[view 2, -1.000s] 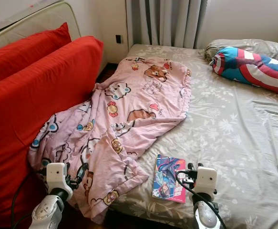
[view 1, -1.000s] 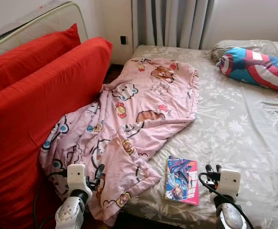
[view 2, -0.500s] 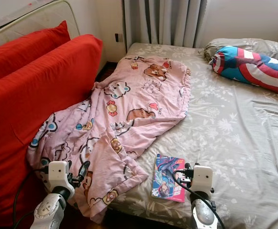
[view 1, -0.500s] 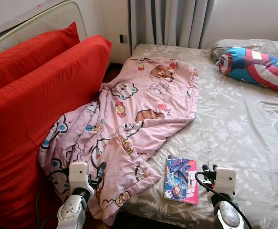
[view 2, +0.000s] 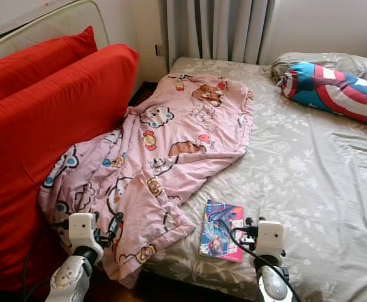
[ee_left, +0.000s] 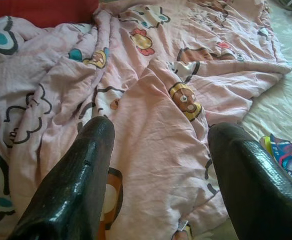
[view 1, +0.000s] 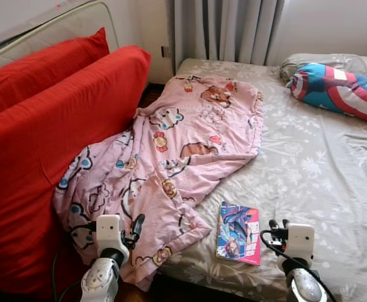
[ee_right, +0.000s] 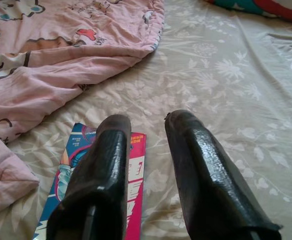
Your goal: Clean up the room
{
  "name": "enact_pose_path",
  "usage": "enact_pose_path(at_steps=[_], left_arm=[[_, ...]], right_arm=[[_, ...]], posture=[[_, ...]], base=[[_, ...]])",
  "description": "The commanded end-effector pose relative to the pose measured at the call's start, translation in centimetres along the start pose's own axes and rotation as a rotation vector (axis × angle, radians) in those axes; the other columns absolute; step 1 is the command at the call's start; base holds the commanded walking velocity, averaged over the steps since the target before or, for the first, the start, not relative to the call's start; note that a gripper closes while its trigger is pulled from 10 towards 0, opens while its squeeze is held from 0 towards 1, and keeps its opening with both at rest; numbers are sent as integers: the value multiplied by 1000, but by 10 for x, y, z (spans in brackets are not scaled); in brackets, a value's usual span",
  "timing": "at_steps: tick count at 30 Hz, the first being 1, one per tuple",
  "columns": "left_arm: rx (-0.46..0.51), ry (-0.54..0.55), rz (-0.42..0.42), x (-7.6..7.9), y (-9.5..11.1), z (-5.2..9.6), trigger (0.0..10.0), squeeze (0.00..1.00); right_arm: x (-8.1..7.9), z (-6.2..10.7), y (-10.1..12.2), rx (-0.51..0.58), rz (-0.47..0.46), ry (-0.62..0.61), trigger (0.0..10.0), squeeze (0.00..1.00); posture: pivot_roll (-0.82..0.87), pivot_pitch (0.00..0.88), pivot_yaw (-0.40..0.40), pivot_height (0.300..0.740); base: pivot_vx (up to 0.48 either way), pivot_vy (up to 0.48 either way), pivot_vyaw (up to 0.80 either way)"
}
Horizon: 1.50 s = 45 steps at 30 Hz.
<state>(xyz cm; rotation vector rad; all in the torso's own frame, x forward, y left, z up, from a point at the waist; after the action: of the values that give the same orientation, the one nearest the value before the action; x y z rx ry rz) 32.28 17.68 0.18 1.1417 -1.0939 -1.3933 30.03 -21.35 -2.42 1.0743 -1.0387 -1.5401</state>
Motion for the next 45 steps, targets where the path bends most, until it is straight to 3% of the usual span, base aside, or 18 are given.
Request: enact_pose_path(at_steps=[1,12,20,26,32,45], left_arm=[[-19,-4,-15,0,-3,0,10000,0],[-18,15,-17,-9,-3,2,10000,0],[-9,6,-17,-7,2,-1,10000,0],[-2,-2,-18,-7,7,-5,10000,0],[8,4,-12,-9,12,-9,10000,0],[-4,-2,14,-7,12,-12,10000,0]], right_arm=[[-2,0,0,-3,-7,8,10000,0],[-13,-5,5,20,-8,30,10000,0],[-17,-8,4,5,-20,23,10000,0],[-20,-8,3,14,-32,22,10000,0],[-27,-13,10,29,-28,41,10000,0],[-24,-11,2,1,-40,33,10000,0]], posture=[[-29,93,-13,675],[-11,85,-3,670],[-16,76,29,670],[-9,68,35,636],[-10,69,31,636],[-17,62,40,636]], base=[[0,0,0],[0,0,0],[0,0,0],[0,0,0],[0,0,0],[0,0,0]])
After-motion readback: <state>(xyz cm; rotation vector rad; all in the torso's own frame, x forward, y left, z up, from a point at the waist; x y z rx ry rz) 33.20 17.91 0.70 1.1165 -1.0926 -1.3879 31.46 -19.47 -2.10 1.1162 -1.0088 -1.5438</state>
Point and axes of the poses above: a point about 5 cm out from each wrist's last joint towards the gripper, its own z axis pointing back from the gripper into the wrist, its own y axis along the axis of the wrist's last joint, x = y × z, the point moved 6 cm from there along -z, pointing out of the wrist towards the gripper, and after that the axes turned 10 degrees about -z, right-handed, at the moved point
